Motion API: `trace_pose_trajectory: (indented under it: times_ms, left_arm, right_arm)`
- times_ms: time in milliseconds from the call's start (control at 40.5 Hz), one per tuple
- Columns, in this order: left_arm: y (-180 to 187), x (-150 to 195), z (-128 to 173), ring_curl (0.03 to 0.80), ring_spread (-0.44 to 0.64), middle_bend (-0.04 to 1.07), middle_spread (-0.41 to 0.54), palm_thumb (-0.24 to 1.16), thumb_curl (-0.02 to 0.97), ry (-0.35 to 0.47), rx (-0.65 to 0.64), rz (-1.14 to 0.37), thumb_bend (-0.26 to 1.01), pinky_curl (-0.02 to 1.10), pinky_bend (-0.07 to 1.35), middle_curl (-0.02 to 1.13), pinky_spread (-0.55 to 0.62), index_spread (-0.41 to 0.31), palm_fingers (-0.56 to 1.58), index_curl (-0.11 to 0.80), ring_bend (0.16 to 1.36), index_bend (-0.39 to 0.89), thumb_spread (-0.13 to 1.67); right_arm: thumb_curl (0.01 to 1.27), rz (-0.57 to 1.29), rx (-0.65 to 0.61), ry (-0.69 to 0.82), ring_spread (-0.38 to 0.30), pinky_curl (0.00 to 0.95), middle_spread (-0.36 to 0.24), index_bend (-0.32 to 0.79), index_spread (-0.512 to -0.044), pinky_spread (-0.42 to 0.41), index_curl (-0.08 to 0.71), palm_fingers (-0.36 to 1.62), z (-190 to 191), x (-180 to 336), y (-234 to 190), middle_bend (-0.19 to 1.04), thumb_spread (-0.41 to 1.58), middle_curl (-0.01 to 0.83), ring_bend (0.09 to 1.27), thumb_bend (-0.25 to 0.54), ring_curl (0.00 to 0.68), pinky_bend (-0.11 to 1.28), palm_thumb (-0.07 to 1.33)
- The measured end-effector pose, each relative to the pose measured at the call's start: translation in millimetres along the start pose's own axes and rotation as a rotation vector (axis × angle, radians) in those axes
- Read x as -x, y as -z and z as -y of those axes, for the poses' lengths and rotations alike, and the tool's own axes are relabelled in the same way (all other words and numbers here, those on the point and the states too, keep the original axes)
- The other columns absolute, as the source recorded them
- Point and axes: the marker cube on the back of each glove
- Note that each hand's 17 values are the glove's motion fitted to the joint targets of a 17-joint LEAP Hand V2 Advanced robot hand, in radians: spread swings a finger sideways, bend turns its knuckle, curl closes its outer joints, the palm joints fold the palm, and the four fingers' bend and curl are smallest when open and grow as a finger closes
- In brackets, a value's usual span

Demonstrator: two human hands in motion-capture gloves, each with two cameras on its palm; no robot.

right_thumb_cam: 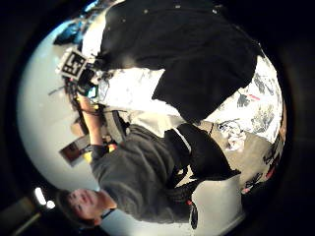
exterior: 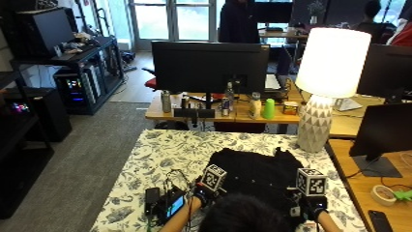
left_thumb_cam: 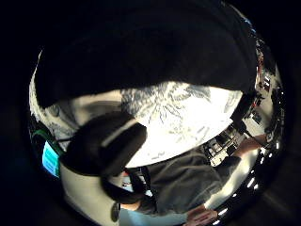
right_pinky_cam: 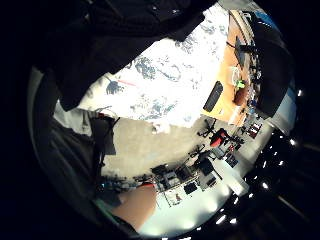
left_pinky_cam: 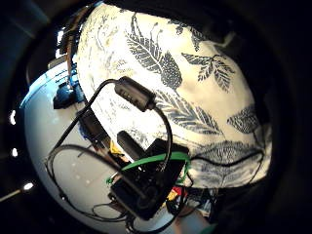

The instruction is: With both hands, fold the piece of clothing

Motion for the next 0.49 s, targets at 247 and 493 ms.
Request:
trace_pose_trajectory:
  times_ms: [247,493]
  left_arm:
    - [10.4,13.4,11.7,0.294,-0.02,0.16,0.002,0.25,0.240,0.190,-0.197,0.156,0.06,0.35,0.66,0.26,-0.08,-0.121,0.64,0.303,0.65,0.26,1.10]
    - [30.5,17.7,0.2,0.317,-0.25,0.18,-0.185,0.35,0.222,0.272,-0.120,0.179,0.12,0.37,0.59,0.32,-0.29,-0.219,0.99,0.388,0.54,0.32,1.32]
  right_arm:
    - [0.27,-0.015,0.010,0.010,0.129,0.372,0.012,0.11,-0.300,0.253,0.202,0.36,16.3,2.5,-19.5,0.20,1.05,0.360,0.41,-0.022,0.332,0.58,0.55]
    - [0.28,-0.099,0.052,-0.039,0.127,0.370,0.012,0.11,-0.301,0.252,0.203,0.35,41.5,1.9,-60.6,0.19,1.04,0.367,0.41,-0.021,0.334,0.59,0.56]
